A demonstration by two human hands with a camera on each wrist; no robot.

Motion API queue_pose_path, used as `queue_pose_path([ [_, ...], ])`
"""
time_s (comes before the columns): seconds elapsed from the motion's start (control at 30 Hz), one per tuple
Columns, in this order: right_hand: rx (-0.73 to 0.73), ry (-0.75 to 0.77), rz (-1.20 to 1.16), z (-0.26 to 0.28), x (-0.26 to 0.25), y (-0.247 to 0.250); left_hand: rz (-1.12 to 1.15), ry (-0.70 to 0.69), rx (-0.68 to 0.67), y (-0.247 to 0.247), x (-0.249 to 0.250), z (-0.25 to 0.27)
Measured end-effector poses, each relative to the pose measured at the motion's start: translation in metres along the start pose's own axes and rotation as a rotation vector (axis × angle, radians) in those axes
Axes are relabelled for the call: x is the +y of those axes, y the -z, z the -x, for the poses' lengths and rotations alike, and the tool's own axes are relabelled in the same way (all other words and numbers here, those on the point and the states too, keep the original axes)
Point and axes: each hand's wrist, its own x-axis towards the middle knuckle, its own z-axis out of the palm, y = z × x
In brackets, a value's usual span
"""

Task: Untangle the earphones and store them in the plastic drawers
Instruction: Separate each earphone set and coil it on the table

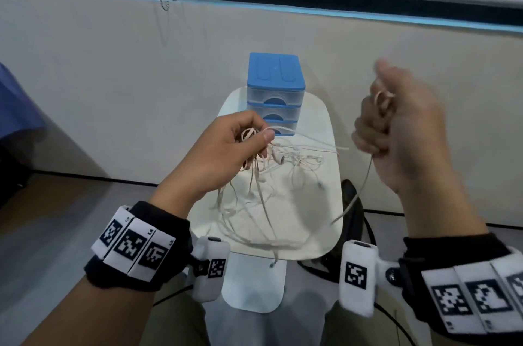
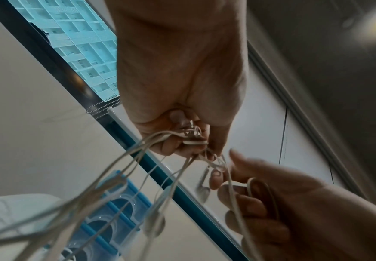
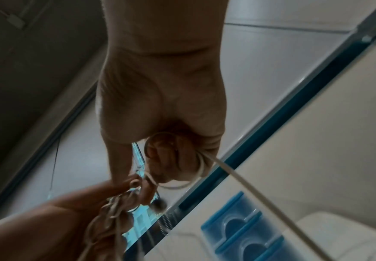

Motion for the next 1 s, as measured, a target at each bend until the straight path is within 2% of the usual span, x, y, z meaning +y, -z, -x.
queue_pose_path([
  [0.07, -0.137, 0.02, 0.346, 0.0, 0.011, -0.003, -0.007, -0.036, 0.024, 0.0, 0.008, -0.001],
  [0.13, -0.344, 0.048, 0.676, 0.005, 0.021, -0.01, -0.013, -0.079, 0.034, 0.0, 0.017, -0.001],
  [0.2, -0.49, 0.065, 0.822, 0.009, 0.027, -0.017, -0.025, -0.108, 0.042, 0.002, 0.022, -0.002],
  [0.27, -0.462, 0.09, 0.842, 0.009, 0.027, -0.026, -0.033, -0.105, 0.052, 0.003, 0.023, -0.003],
  [0.33, -0.371, 0.132, 0.767, 0.002, 0.025, -0.032, -0.062, -0.089, 0.033, 0.006, 0.02, -0.005],
  [0.4, -0.27, 0.187, 0.706, -0.008, 0.021, -0.033, -0.089, -0.062, -0.04, 0.008, 0.016, -0.004],
  [0.5, -0.047, 0.269, 0.577, -0.018, 0.012, -0.029, -0.129, -0.008, -0.153, 0.008, 0.008, 0.0],
  [0.57, 0.094, 0.306, 0.265, -0.019, -0.001, -0.022, -0.157, 0.022, -0.174, 0.007, 0.003, 0.004],
  [0.63, 0.109, 0.25, -0.139, -0.016, -0.014, -0.015, -0.158, 0.027, -0.155, 0.005, 0.001, 0.006],
  [0.7, 0.079, 0.175, -0.253, -0.011, -0.017, -0.011, -0.14, 0.016, -0.133, 0.002, 0.004, 0.005],
  [0.77, 0.024, 0.106, -0.084, -0.007, -0.011, -0.01, -0.131, -0.008, -0.111, -0.002, 0.01, 0.001],
  [0.8, -0.027, 0.079, 0.083, -0.006, -0.006, -0.011, -0.126, -0.019, -0.091, -0.003, 0.013, 0.0],
  [0.9, -0.305, 0.094, 0.763, -0.001, 0.013, -0.009, -0.112, -0.053, -0.014, -0.005, 0.018, -0.006],
  [0.93, -0.382, 0.106, 0.881, 0.001, 0.018, -0.008, -0.117, -0.064, 0.002, -0.006, 0.02, -0.007],
  [1.0, -0.432, 0.131, 0.914, 0.004, 0.021, -0.009, -0.108, -0.073, 0.013, -0.006, 0.022, -0.007],
])
